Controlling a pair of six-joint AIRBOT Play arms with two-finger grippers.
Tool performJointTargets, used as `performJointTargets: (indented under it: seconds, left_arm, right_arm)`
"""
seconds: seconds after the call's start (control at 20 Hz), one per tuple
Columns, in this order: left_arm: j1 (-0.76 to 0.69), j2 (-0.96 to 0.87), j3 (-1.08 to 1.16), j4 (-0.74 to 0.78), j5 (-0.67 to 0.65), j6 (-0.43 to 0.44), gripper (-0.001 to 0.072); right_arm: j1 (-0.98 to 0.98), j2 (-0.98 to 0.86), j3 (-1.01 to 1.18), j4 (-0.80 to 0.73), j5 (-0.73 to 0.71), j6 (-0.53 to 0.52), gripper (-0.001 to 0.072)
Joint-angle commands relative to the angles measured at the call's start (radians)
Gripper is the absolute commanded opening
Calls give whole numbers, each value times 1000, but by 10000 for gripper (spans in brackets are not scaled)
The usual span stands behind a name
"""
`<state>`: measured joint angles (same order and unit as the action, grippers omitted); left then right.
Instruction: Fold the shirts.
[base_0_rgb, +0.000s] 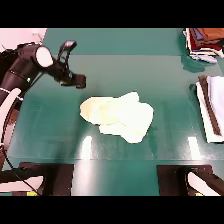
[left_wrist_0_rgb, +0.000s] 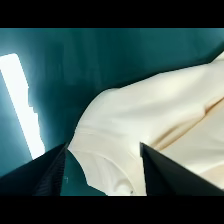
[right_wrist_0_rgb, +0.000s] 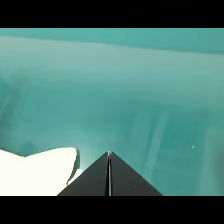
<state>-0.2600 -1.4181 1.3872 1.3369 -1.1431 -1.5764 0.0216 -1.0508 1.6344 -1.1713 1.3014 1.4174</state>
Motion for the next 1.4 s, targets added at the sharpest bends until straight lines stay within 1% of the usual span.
performJointTargets:
  seconds: [0.0, 0.15, 0.3, 0.55, 0.6, 0.65, 0.7, 0.85, 0.95, 1.05, 1.1, 1.15, 1.2, 1.25, 1.35]
  left_arm:
    - [66, -28, -189, -148, 161, 71, 543]
    - [66, -108, -196, -157, 164, 80, 543]
    - [57, -151, -197, -249, 169, 149, 543]
    - [31, -179, -195, -246, 176, 146, 542]
    - [31, -178, -185, -246, 159, 144, 527]
    - [33, -177, -165, -243, 128, 145, 281]
    - [33, -172, -142, -238, 105, 145, 19]
    - [33, -124, -53, -208, 87, 145, 23]
    - [33, -81, 9, -180, 88, 145, 24]
    - [33, -48, 54, -161, 88, 146, 24]
    - [33, -41, 71, -158, 86, 145, 24]
    - [33, -35, 77, -158, 88, 145, 24]
    - [33, -35, 77, -158, 88, 145, 24]
    - [33, -36, 76, -158, 85, 145, 24]
    - [33, -36, 76, -158, 88, 145, 24]
  right_arm:
    - [4, 0, -50, 2, 0, 0, 16]
    - [8, 0, -80, 3, 3, 0, 16]
    - [8, 0, -97, 2, 4, 0, 16]
    - [8, 0, -97, 2, 13, 0, 16]
    - [8, 0, -97, 2, 21, 0, 16]
    - [7, 0, -97, 1, 35, 0, 16]
    - [7, -2, -97, -3, 58, 0, 15]
    - [6, -5, -138, -7, 132, 1, 16]
    - [6, -2, -248, -5, 142, 26, 16]
    - [8, -3, -407, 12, 130, 30, 19]
    - [8, -3, -507, 50, 110, 29, 123]
    - [8, -3, -605, 83, 82, 29, 360]
    - [8, -3, -712, 134, 44, 28, 431]
    - [8, -3, -814, 189, -5, 18, 430]
    - [33, -3, -970, 340, -91, -76, 429]
